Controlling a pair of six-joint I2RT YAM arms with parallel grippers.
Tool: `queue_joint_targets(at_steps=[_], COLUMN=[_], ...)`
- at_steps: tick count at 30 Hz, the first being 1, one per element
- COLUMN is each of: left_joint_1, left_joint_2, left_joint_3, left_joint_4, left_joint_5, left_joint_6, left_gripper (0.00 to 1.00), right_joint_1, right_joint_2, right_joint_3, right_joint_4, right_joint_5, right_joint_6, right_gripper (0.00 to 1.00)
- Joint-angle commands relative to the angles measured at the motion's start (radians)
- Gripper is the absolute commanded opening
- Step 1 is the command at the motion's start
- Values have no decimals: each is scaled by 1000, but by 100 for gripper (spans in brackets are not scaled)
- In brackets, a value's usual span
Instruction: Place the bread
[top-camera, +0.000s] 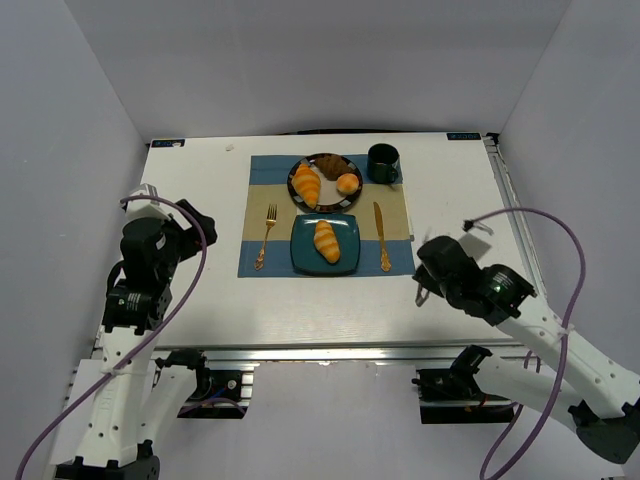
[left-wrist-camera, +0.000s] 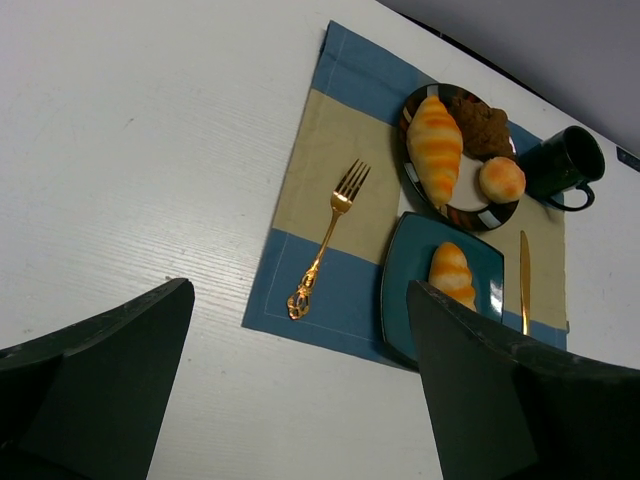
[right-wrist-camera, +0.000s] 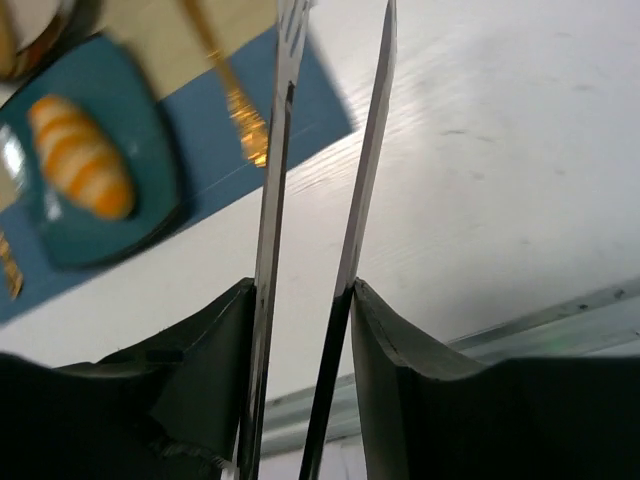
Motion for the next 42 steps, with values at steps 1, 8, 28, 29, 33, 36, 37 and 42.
queue_joint_targets(at_steps=[1, 8, 28, 29, 33, 36, 37, 42], left_joint_1=[-3, -3, -3, -3, -3, -3, -3, -3], left_joint_2=[8, -12, -52, -51, -54, -75, -83, -100], left_joint_3=[-22, -59, -74, -75, -75, -74, -74, -54], left_joint_4=[36, 54, 37, 38, 27, 5, 1, -15], left_joint_5=[47, 72, 70, 69, 69, 55, 52, 33], left_joint_6=[-2, -12, -16, -15, -10, -8, -10, -19], left_gripper=[98, 98, 98, 98, 98, 98, 98, 98], right_joint_1=[-26, -133, -397, -397, -397, -397, -397, -397], right_joint_2=[-103, -99, 162, 168, 204, 195, 185, 60], right_joint_3=[-88, -189, -454, -458, -456, -445, -436, -301], right_joint_4=[-196, -199, 330, 341, 361, 364, 355, 229], right_joint_5=[211, 258, 5, -6, -14, -25, -26, -17], right_joint_6=[304, 430, 182, 174, 160, 140, 125, 36], right_gripper=[47, 44, 55, 55, 62, 81, 87, 89])
